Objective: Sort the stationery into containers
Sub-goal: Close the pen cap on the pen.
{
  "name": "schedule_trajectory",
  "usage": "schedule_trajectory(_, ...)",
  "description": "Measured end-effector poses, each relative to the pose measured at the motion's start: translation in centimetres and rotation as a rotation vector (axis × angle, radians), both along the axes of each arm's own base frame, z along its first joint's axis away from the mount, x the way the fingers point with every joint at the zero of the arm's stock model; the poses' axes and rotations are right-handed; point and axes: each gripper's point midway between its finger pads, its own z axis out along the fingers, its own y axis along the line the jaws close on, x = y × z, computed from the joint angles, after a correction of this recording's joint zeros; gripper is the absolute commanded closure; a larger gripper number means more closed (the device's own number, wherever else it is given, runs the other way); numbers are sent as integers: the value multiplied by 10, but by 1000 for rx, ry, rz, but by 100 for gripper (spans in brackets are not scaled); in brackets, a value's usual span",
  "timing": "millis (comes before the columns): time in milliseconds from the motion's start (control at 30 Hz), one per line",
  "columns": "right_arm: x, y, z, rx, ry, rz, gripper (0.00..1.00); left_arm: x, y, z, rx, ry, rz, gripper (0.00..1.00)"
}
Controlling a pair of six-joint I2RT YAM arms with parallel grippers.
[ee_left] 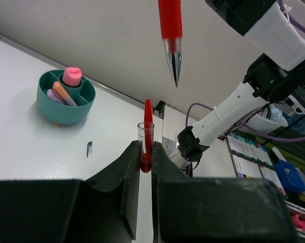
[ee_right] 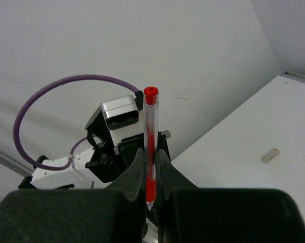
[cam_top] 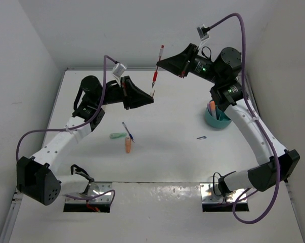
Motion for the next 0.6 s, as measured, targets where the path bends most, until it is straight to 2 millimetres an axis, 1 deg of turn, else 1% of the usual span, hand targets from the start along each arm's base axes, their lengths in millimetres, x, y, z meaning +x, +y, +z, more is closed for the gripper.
schedule_trajectory(133, -2, 6, -15, -26, 24, 19, 100, 4, -3, -1, 8, 6, -3, 100)
schedule_trajectory(333, -4, 9, -19, -41, 18, 27, 100, 1, -8, 7, 7, -28, -19, 100)
schedule_trajectory(600, -3, 9, -27, -61, 15, 23, 100, 0, -9, 6, 14, -32, -25, 100)
